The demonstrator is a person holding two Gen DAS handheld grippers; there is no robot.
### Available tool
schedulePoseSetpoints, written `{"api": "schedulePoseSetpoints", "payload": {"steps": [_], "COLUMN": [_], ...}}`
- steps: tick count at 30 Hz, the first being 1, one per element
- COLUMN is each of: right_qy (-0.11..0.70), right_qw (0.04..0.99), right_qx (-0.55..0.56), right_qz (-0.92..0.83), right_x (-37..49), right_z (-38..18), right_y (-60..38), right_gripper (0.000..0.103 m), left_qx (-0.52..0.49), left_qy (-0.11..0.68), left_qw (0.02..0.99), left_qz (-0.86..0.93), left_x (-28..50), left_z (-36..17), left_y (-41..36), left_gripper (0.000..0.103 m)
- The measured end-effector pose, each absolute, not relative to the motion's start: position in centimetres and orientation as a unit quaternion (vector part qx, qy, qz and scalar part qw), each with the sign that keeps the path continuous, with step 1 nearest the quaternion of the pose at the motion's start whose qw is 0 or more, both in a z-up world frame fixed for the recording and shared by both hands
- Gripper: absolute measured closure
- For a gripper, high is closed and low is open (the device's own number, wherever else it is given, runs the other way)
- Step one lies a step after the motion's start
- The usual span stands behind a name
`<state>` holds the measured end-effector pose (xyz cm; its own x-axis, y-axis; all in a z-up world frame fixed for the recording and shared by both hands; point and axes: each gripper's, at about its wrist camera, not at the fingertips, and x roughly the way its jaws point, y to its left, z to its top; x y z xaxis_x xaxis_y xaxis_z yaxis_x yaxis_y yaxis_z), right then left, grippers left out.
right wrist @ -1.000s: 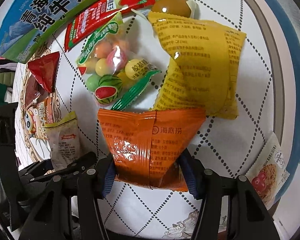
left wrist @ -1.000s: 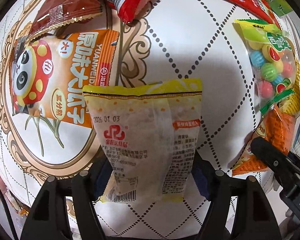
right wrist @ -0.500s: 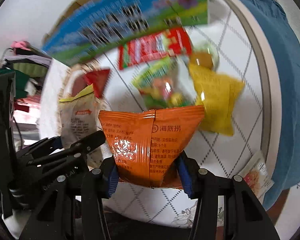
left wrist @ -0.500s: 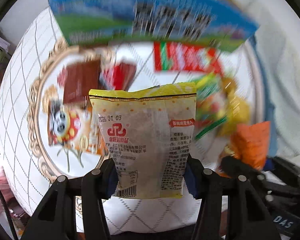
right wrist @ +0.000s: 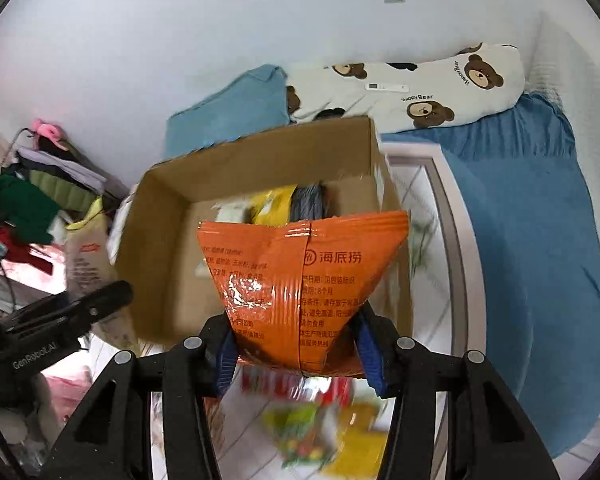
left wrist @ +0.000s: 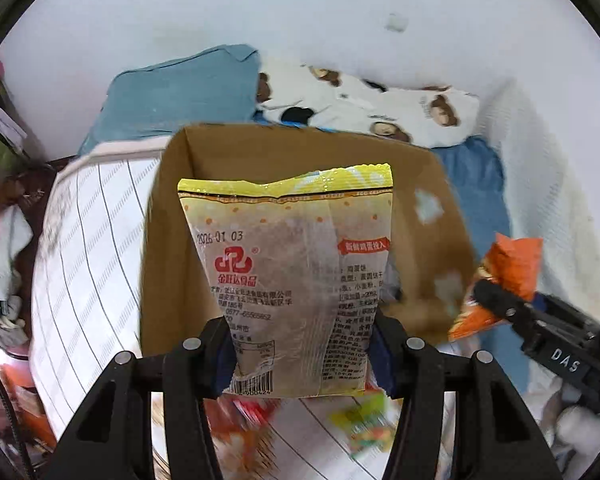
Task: Organize snacks
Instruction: 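Carry both bags into the box and open both tools to drop them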
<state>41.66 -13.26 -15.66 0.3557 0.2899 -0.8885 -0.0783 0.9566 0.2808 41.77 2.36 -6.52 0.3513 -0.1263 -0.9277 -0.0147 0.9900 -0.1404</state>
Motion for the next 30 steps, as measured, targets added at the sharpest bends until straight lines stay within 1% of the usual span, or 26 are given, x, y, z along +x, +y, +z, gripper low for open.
{"api": "schedulePoseSetpoints", "payload": {"steps": [2,6,9,10,11,12,13,14,15,19,24,30], "right_qy": [0.569,0.609,0.626,0.633,0.639,0.64,0.64,0.64,0.641,0.643,0.643,0.631], "right_qw": [0.811,0.784,0.772,0.766,0.762,0.761,0.761,0.762,0.76,0.759,0.758,0.768], "right_qx": [0.091,0.075,0.063,0.063,0.059,0.054,0.052,0.054,0.061,0.068,0.072,0.066], "right_qz": [0.102,0.092,0.088,0.091,0.092,0.088,0.086,0.085,0.083,0.083,0.086,0.081], "right_x": [44.6,50.4,53.1,54.0,54.6,55.0,55.5,55.5,55.8,55.6,54.7,52.2], "right_z": [-16.7,-19.2,-20.6,-21.2,-21.8,-22.0,-22.4,-22.5,-22.7,-23.1,-23.7,-23.4], "right_y": [-13.1,-12.1,-11.5,-11.1,-10.9,-10.7,-10.5,-10.4,-10.4,-10.2,-9.9,-9.8], "right_gripper": [0.05,0.05,0.049,0.047,0.036,0.028,0.013,0.01,0.01,0.007,0.007,0.007], "left_qx": [-0.056,-0.049,-0.04,-0.038,-0.037,-0.036,-0.034,-0.03,-0.027,-0.038,-0.059,-0.059], "left_qy": [0.587,0.611,0.622,0.623,0.628,0.629,0.628,0.626,0.623,0.616,0.609,0.593], "left_qw": [0.807,0.79,0.782,0.781,0.777,0.776,0.777,0.778,0.781,0.787,0.79,0.803], "left_qz": [-0.022,0.006,0.017,0.021,0.025,0.027,0.029,0.031,0.033,0.03,0.019,0.012], "left_x": [45.6,49.3,50.8,50.7,51.2,51.7,51.9,52.0,52.0,51.9,51.4,49.8], "left_z": [-8.4,-11.2,-12.1,-12.3,-12.8,-13.1,-13.2,-13.3,-13.3,-13.2,-13.3,-12.4], "left_y": [3.3,4.7,4.6,4.5,4.8,4.9,4.8,4.8,4.7,4.8,4.8,4.4], "left_gripper": [0.051,0.051,0.051,0.051,0.05,0.043,0.023,0.012,0.003,0.003,0.003,0.003]}}
